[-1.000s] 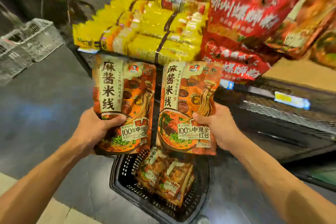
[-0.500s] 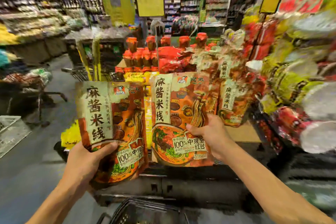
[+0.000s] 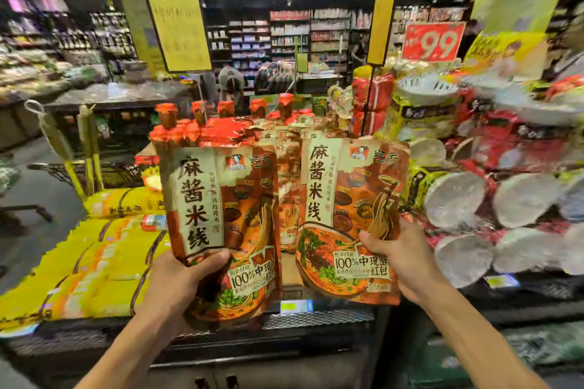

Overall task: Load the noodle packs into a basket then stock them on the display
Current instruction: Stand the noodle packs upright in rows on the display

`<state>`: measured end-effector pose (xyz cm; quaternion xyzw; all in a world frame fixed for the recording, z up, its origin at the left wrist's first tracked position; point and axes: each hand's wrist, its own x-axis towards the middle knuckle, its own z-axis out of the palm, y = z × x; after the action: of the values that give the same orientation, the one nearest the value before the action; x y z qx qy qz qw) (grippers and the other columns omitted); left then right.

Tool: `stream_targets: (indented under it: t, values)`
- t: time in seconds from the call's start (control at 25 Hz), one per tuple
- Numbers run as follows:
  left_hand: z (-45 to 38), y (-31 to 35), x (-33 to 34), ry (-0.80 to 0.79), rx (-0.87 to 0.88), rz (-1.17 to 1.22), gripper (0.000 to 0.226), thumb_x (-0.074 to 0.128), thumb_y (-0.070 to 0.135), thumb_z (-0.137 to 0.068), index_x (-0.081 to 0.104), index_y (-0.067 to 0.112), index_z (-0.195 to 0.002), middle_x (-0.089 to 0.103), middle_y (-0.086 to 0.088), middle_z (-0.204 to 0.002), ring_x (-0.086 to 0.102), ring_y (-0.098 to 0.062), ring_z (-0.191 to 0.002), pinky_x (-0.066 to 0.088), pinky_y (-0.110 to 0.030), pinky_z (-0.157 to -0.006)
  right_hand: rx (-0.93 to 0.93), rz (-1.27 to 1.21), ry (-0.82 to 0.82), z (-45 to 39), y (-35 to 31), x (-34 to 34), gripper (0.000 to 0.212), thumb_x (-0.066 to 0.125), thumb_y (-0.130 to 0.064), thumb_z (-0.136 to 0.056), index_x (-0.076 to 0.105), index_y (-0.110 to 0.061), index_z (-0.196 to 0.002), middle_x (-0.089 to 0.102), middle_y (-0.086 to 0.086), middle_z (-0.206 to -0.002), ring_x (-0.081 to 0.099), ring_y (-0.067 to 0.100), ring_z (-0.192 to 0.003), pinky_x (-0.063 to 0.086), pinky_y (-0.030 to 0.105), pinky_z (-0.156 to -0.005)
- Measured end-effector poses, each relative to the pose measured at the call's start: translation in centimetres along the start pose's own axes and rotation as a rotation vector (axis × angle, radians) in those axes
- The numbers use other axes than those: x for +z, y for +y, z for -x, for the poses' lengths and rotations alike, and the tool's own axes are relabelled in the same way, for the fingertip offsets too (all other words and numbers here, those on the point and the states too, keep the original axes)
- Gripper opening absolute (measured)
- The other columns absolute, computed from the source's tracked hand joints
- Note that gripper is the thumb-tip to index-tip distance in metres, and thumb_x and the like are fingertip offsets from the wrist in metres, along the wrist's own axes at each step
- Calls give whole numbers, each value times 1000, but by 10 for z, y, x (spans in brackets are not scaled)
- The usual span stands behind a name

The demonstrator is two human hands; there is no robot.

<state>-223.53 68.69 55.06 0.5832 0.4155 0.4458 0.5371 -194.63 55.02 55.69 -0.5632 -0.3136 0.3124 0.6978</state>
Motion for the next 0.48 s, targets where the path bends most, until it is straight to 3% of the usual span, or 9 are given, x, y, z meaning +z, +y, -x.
stream_targets:
  t: [0.08, 0.16, 0.24, 0.32, 0.4, 0.48]
  values:
    - [-9, -9, 25, -15, -20, -18, 31, 84, 6, -73, 76, 14, -102, 80, -2, -93, 77, -20, -86, 58, -40, -81, -30, -30, 0, -12, 6, -25, 31, 80, 2, -77, 72, -15, -103, 79, 7, -103, 74, 30, -101, 57, 51, -92]
    - [-19, -16, 44, -25, -39, -20, 32, 85, 7, -73, 76, 14, -104, 80, 0, -94, 77, -18, -86, 57, -39, -81, -32, -44, -10, -24, 14, -43, 59, 99, -34, -51, 74, -18, -102, 78, 8, -106, 74, 29, -102, 61, 47, -87]
    - [-30, -25, 62, -39, -51, -12, 32, 83, 6, -74, 76, 13, -105, 80, 0, -94, 76, -16, -85, 57, -38, -80, -26, -53, -5, -38, 23, -56, 79, 99, -56, -28, 78, -25, -97, 78, 9, -107, 75, 25, -99, 62, 43, -83]
    - [-44, -35, 75, -42, -65, 0, 30, 81, 4, -77, 75, 15, -104, 80, 1, -94, 76, -15, -86, 56, -37, -80, -27, -51, -6, -50, 34, -65, 79, 98, -60, -26, 79, -28, -96, 78, 8, -108, 76, 24, -99, 62, 42, -83]
    - [-62, -48, 87, -39, -91, 11, 26, 78, 3, -81, 74, 18, -101, 80, 5, -92, 76, -13, -85, 56, -31, -76, 9, -35, 37, -66, 44, -72, 75, 99, -53, -37, 76, -24, -102, 78, 7, -108, 75, 25, -100, 61, 45, -85]
    - [-83, -61, 99, -41, -125, 27, 23, 76, 3, -84, 72, 21, -99, 79, 8, -87, 75, -9, -82, 56, -27, -73, 45, -14, 55, -84, 55, -76, 45, 91, -23, -68, 72, -19, -109, 78, 7, -108, 74, 26, -102, 58, 53, -92]
